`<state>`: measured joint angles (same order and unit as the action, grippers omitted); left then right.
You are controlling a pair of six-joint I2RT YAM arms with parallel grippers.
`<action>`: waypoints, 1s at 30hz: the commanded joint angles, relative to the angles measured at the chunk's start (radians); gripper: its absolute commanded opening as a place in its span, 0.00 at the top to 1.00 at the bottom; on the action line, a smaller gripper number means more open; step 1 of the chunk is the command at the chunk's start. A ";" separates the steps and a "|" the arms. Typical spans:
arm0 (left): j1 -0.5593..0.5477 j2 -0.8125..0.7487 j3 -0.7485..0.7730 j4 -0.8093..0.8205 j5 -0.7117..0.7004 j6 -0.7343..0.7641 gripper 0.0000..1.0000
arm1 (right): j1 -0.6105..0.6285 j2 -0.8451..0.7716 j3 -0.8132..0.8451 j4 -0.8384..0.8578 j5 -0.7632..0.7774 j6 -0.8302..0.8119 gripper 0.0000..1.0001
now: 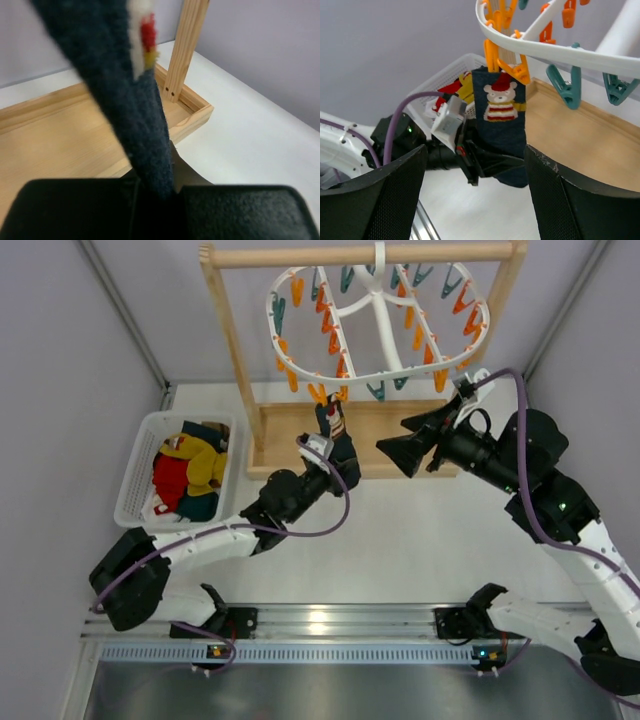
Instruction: Remove the socks clipped to the hanger
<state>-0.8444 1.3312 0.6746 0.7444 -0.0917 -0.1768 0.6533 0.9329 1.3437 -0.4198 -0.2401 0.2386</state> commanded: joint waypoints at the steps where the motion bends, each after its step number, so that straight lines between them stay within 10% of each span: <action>1: -0.103 0.037 0.106 -0.092 -0.335 0.022 1.00 | -0.009 0.038 0.128 0.023 -0.071 0.056 0.26; 12: -0.379 0.394 0.561 -0.211 -0.943 0.345 1.00 | 0.156 0.344 0.651 -0.416 0.438 -0.047 0.37; 21: -0.426 0.537 0.721 -0.209 -0.987 0.457 1.00 | 0.460 0.604 0.910 -0.616 1.019 -0.180 0.37; 30: -0.440 0.586 0.752 -0.211 -0.985 0.467 1.00 | 0.486 0.555 0.764 -0.586 1.185 -0.177 0.37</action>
<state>-1.2785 1.9053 1.3773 0.5140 -1.0531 0.2672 1.1240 1.5593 2.1315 -0.9974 0.8307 0.0711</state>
